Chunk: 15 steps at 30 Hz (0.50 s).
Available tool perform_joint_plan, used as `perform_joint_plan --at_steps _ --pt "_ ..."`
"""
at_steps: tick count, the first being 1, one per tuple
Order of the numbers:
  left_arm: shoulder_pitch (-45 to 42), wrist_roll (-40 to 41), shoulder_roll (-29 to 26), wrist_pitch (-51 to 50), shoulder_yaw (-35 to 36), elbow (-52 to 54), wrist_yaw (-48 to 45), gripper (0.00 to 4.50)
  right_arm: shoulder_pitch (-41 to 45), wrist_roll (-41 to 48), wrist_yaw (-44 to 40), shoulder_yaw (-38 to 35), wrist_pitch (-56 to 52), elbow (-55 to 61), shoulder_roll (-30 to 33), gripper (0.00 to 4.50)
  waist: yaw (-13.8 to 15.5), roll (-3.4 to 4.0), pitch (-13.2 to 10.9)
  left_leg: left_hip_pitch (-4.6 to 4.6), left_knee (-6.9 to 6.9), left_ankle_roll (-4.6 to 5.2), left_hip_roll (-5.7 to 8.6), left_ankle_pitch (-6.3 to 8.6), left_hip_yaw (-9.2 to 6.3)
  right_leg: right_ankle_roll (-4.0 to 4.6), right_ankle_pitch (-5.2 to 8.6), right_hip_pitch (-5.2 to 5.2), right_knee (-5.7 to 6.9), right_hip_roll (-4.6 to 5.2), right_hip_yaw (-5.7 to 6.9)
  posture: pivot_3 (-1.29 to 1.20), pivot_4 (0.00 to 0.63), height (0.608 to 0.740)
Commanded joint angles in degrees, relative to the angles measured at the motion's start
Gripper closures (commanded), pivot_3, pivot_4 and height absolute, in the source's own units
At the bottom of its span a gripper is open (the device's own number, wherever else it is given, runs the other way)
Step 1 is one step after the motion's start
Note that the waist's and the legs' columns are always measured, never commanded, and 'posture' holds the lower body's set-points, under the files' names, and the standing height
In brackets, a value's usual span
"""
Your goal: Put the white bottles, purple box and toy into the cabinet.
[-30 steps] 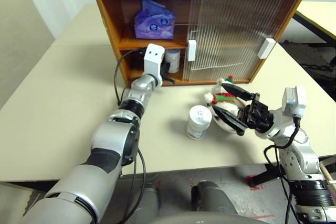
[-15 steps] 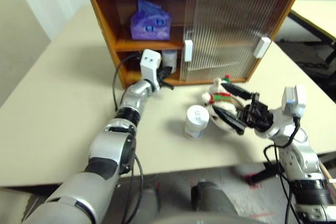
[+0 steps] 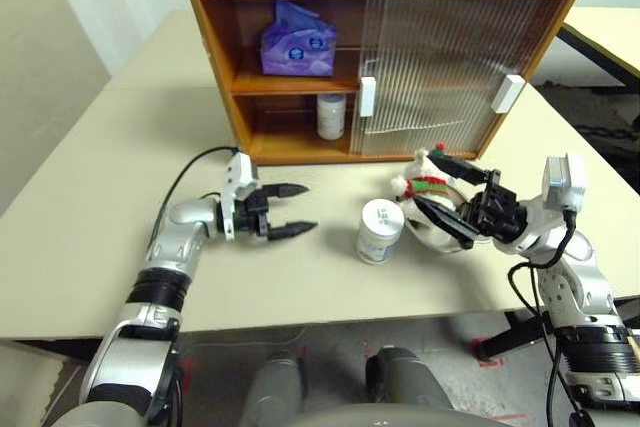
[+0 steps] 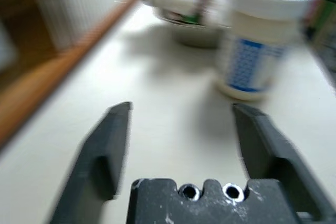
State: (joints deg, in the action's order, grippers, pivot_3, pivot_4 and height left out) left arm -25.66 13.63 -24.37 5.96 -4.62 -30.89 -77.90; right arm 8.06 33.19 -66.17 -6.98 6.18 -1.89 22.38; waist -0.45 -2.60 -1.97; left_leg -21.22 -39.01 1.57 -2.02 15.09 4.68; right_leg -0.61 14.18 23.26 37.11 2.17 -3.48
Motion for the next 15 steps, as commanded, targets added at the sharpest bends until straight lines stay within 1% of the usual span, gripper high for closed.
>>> perform_joint_plan --at_steps 1,3,7,10,15 --pt "-0.6 -2.28 2.6 2.88 -4.19 -0.64 -1.11 0.02 0.45 0.21 -0.45 -0.75 0.67 -0.39 0.73 0.0 -0.04 0.02 0.01 0.0 0.0 0.09 0.0 -0.05 0.0 0.0 0.0 0.0 0.0 0.0 -0.01 0.04 0.0 0.74" --pt "-1.1 -3.25 3.48 4.63 -5.46 -1.43 -0.84 0.02 0.45 0.17 -0.51 -0.85 0.65 -0.31 0.77 0.0 -0.09 0.02 0.01 -0.01 0.0 0.23 0.0 -0.13 0.0 0.0 0.0 0.01 0.0 0.0 -0.02 0.03 0.0 0.74" --pt "-1.47 -3.39 5.96 3.64 -7.45 -1.78 -0.64 0.02 -0.18 0.09 -0.23 -0.88 0.49 0.82 1.03 0.0 -0.33 0.04 0.02 -0.03 0.0 0.27 0.01 -0.15 -0.01 0.0 0.0 0.04 0.0 -0.06 -0.08 0.02 0.0 0.74" --pt "-2.23 -6.32 6.83 6.23 -10.25 -3.97 -0.53 0.02 -0.93 -0.02 0.01 -1.12 0.41 1.65 1.57 0.0 -0.37 0.06 0.04 -0.03 0.0 0.27 0.01 -0.16 -0.01 -0.01 0.01 0.04 -0.01 -0.09 -0.09 0.0 0.0 0.74" --pt "-3.3 -6.83 10.27 7.39 -11.28 -7.37 0.5 0.02 -1.6 0.24 0.33 -1.46 0.23 2.45 2.3 0.0 -0.35 0.08 0.05 -0.03 0.0 0.29 0.04 -0.16 0.0 -0.02 0.01 0.04 -0.01 -0.07 -0.1 -0.01 0.0 0.74"
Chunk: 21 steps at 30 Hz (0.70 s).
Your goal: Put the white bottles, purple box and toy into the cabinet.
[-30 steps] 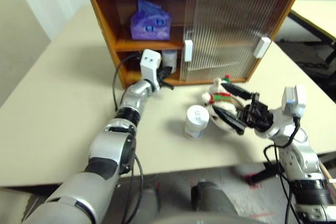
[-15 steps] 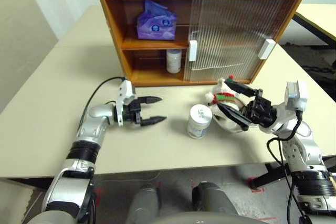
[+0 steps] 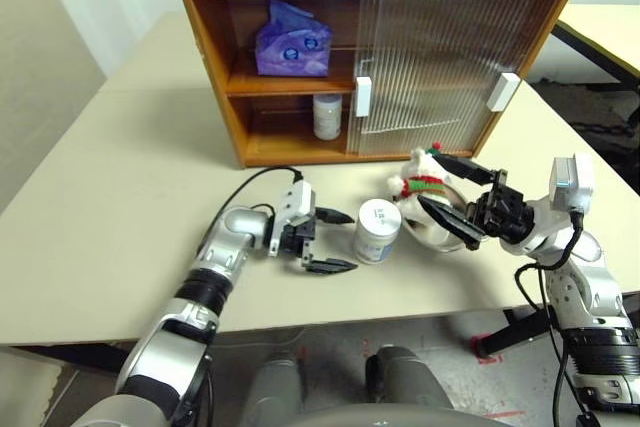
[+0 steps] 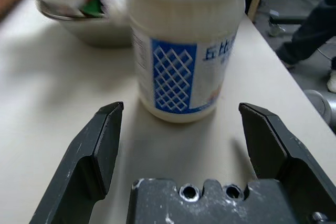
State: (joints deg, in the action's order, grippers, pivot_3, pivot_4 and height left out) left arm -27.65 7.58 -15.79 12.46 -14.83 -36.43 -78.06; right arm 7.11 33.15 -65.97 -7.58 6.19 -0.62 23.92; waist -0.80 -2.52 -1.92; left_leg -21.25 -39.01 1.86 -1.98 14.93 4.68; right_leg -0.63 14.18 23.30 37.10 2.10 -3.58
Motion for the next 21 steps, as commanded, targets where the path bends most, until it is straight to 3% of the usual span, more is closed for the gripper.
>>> perform_joint_plan --at_steps 1,7,10,12,13,21 --pt "-1.5 -1.73 2.21 1.45 -1.79 -2.69 0.85 0.02 -0.83 0.18 0.23 -0.83 0.15 1.38 0.94 0.0 0.0 0.0 0.0 0.0 0.0 0.0 0.0 0.0 0.0 0.0 0.0 0.0 0.0 0.0 0.0 -0.01 0.0 0.74" --pt "-2.33 -2.56 6.02 2.51 -2.48 -6.07 3.03 0.02 -1.75 0.32 0.88 -0.59 -0.15 2.42 1.17 0.0 0.01 0.19 0.12 0.0 0.0 0.0 0.09 0.0 0.0 -0.01 0.0 0.0 -0.02 -0.01 -0.01 -0.02 0.0 0.74" --pt "-2.31 -2.73 6.55 1.77 -2.82 -6.18 2.67 0.61 -2.02 0.39 1.11 -0.5 -0.27 2.79 1.23 0.0 0.04 0.19 0.12 -0.01 0.0 0.02 0.12 -0.01 0.0 -0.06 -0.02 -0.02 -0.06 0.01 -0.01 -0.02 0.0 0.74" --pt "-2.14 -2.75 6.27 0.98 -2.69 -5.84 2.99 1.35 -2.08 0.38 1.22 -0.46 -0.33 2.9 1.25 0.0 -0.08 0.2 0.12 -0.01 0.0 0.02 0.12 -0.01 0.0 -0.06 -0.02 -0.02 -0.08 0.0 -0.02 -0.02 0.0 0.74" --pt "-2.02 -2.51 6.06 0.81 -2.3 -5.67 3.27 1.47 -2.09 0.36 1.28 -0.43 -0.35 2.91 1.24 0.0 -0.11 0.2 0.13 -0.01 0.0 0.02 0.13 -0.01 0.0 -0.06 -0.02 -0.02 -0.08 0.0 -0.02 -0.02 0.0 0.74" --pt "-0.48 3.26 2.36 -4.36 6.04 -0.31 8.27 1.47 -2.08 0.97 0.29 0.04 -1.49 2.77 1.74 0.0 -1.37 0.19 0.11 -0.02 0.0 0.02 -0.04 -0.01 -0.04 -0.05 -0.02 0.0 -0.05 -0.03 0.0 0.0 0.0 0.74"
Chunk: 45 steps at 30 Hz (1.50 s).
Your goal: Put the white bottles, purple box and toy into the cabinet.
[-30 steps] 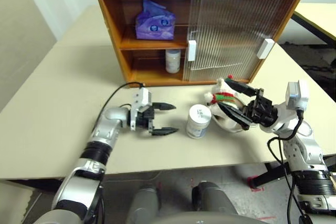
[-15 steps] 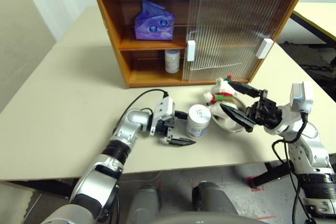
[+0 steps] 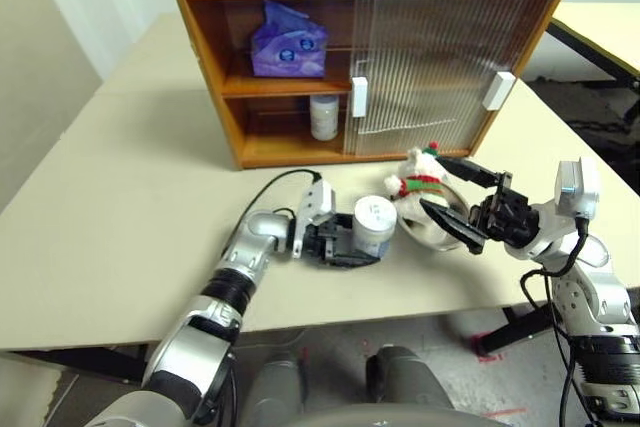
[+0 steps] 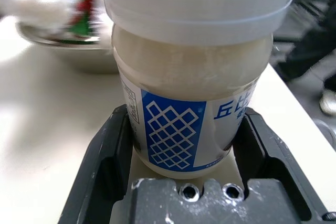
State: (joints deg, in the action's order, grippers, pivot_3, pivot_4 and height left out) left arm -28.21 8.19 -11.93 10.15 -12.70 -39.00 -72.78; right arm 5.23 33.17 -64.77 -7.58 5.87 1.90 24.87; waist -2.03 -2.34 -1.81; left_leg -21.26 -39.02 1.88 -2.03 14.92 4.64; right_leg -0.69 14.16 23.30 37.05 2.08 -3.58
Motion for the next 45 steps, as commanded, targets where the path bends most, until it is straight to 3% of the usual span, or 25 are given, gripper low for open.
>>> perform_joint_plan --at_steps 1,8,19,35,45 --pt "-0.09 3.32 -2.15 -2.93 5.57 2.67 4.6 1.47 -0.14 1.28 -1.51 0.33 -1.82 0.25 1.03 0.0 -0.22 0.0 0.0 0.01 0.0 0.0 -0.01 0.0 0.0 0.0 0.0 0.0 0.02 -0.01 -0.01 0.01 0.0 0.74" --pt "-4.23 5.61 -1.21 -7.41 14.55 0.92 19.97 1.47 1.06 2.1 -2.54 1.1 -4.13 0.23 0.66 0.0 0.38 -0.02 -0.02 0.01 0.0 0.0 -0.08 0.0 -0.04 -0.02 -0.01 0.0 0.06 0.02 0.03 0.04 0.0 0.74" --pt "-14.3 -0.12 2.72 -3.02 16.85 -13.08 42.54 1.47 1.13 3.09 -0.5 2.74 -5.17 2.83 -3.99 0.0 1.67 -0.1 -0.06 -0.17 0.0 -0.02 0.13 0.01 -0.06 -0.12 -0.07 0.02 -0.22 0.05 0.06 0.03 0.0 0.74" --pt "-22.87 -3.7 3.39 -0.81 18.26 -29.21 55.97 1.47 0.24 2.91 2.79 3.39 -4.5 5.17 -7.14 0.0 1.43 -0.15 -0.09 -0.18 0.01 -0.34 0.22 0.2 -0.06 -0.14 -0.08 0.05 -0.21 0.03 0.11 0.0 0.0 0.74" --pt "-27.35 -6.28 3.61 0.1 18.17 -33.6 59.62 1.47 -0.01 2.77 3.29 3.46 -4.41 5.71 -6.93 0.0 1.28 -0.19 -0.11 -0.19 0.01 -0.36 0.23 0.2 -0.05 -0.14 -0.08 0.05 -0.22 0.02 0.12 -0.02 0.0 0.74"
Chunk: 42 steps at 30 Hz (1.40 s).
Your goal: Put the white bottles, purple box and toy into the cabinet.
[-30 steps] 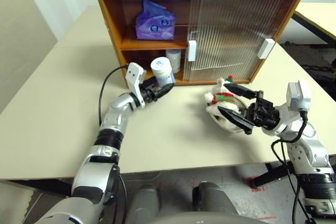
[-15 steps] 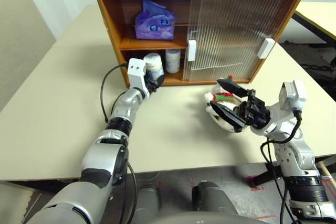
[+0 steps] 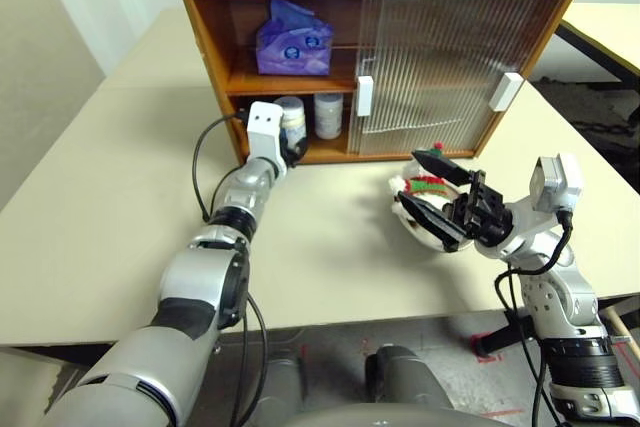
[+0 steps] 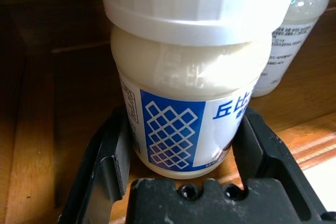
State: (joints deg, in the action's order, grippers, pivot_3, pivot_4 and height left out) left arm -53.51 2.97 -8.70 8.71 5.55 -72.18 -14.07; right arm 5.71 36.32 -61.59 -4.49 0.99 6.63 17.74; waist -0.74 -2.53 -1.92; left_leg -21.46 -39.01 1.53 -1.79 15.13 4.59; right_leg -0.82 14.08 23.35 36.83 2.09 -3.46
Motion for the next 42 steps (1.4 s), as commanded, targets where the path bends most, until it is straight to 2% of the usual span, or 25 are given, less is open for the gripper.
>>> perform_joint_plan --at_steps 1,11,13,16,27,31,36,40,42 --pt "-2.27 -1.33 0.4 1.6 -0.11 -0.68 1.27 1.47 -0.52 -0.36 0.08 0.33 0.48 0.95 0.26 0.0 -0.04 0.0 0.0 0.0 0.0 0.0 0.0 0.0 0.0 0.0 0.0 0.0 0.0 0.0 0.0 -0.02 0.0 0.74" --pt "-2.72 -1.23 0.69 0.72 1.31 -1.94 3.18 1.47 -1.3 -0.49 0.31 0.24 0.48 1.73 0.54 0.0 -0.45 -0.01 0.0 0.0 0.0 -0.01 0.0 0.01 0.01 0.0 0.0 0.0 0.0 0.0 0.0 -0.03 0.0 0.74" --pt "-2.7 -0.4 0.97 0.47 2.26 -1.98 2.94 1.0 -1.46 -0.6 0.33 0.21 0.44 1.86 0.72 0.0 -0.71 -0.01 0.0 0.0 0.0 -0.02 0.0 0.01 0.01 0.0 0.0 0.0 0.0 0.0 0.0 -0.03 0.0 0.74" --pt "-2.67 -0.39 1.17 0.22 2.95 -2.0 2.69 0.02 -1.55 -0.71 0.43 0.34 0.41 1.98 0.81 0.0 -1.22 -0.01 -0.01 0.0 0.0 -0.02 0.0 0.01 0.01 0.0 0.0 0.0 0.0 0.0 0.0 -0.03 0.0 0.74" --pt "-1.75 -0.28 1.28 0.54 4.24 -1.34 1.76 0.02 -0.86 -0.97 0.37 0.37 0.19 1.39 1.08 0.0 -1.31 -0.01 -0.01 0.04 0.0 -0.02 0.0 0.01 0.0 0.0 0.0 -0.03 0.03 0.0 0.0 -0.01 0.0 0.74" --pt "1.53 -0.36 1.78 1.74 3.7 1.69 0.01 0.02 0.37 -1.99 1.72 -1.0 0.78 -0.4 1.81 0.0 -1.32 -0.01 0.0 0.05 0.0 -0.02 0.0 0.01 0.0 0.0 0.0 -0.03 0.02 0.0 -0.02 0.01 0.0 0.74" --pt "9.65 1.09 2.96 0.51 3.01 13.81 -3.07 0.02 3.3 -3.78 4.01 -1.84 0.87 -3.8 2.47 0.0 -1.19 -0.01 0.0 0.06 0.01 -0.02 -0.05 0.01 0.01 0.14 -0.09 -0.02 0.07 0.01 -0.03 0.03 0.0 0.74" --pt "19.74 3.25 3.08 -6.47 0.43 32.99 -8.18 0.02 6.03 -4.84 5.14 -1.41 0.19 -5.95 2.68 0.0 -1.13 -0.01 0.0 0.06 0.02 -0.02 -0.14 0.01 0.0 0.19 -0.11 -0.02 0.1 0.03 -0.06 0.06 0.0 0.74" --pt "24.77 6.12 2.34 -8.54 -1.34 42.97 -14.14 0.02 6.66 -4.53 4.95 -1.76 0.13 -7.05 2.77 0.0 -1.09 0.0 0.0 0.07 0.02 -0.02 -0.19 0.01 0.0 0.19 -0.12 -0.03 0.11 0.03 -0.06 0.07 0.0 0.74"
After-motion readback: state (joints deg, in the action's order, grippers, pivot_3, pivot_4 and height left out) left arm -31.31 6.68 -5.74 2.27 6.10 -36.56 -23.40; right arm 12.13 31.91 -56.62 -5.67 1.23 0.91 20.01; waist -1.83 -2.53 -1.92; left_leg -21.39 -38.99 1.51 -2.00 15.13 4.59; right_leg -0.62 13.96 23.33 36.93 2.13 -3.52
